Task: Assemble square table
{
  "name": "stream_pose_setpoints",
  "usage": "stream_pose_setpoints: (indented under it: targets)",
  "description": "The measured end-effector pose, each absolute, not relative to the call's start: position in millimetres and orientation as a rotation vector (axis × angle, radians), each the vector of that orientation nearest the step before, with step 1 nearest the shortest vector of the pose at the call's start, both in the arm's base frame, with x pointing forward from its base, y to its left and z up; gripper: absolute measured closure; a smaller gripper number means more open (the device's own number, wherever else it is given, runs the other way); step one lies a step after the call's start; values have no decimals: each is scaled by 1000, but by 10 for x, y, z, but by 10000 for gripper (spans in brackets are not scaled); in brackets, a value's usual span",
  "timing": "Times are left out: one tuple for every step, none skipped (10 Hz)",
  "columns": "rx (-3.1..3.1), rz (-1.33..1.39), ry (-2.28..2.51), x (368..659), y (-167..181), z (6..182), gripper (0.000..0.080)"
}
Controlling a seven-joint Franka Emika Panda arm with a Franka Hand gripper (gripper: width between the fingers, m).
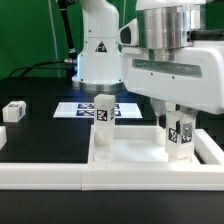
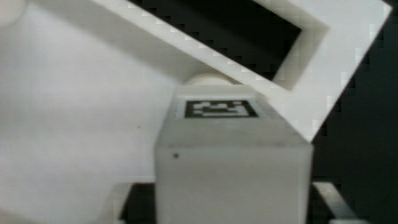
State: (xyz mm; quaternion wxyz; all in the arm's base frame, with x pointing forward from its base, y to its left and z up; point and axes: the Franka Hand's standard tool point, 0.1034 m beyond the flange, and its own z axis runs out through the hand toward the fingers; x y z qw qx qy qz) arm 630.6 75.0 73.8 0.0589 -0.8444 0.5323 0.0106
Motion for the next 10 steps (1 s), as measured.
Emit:
stream_pose_setpoints:
  targets:
    - [-2406,58,1813,6301,772,735,508]
    - [-2232,73,1987,6300,778,723,508]
    - [-2014,89,2166,6264,779,714,508]
    - [-2004,97,2181,6257,804,718,508]
    - [-2025,94,2160,6258,798,717,508]
    - [-2041,93,2146,6254,798,708,508]
    - [-2047,94,2141,6250,818,704,273]
    - [-2311,34,1901,6242,901,703,180]
    - [-2456,6,1713,6244,951,701,180]
    - [-2506,-1,1640,6247,921,699,155]
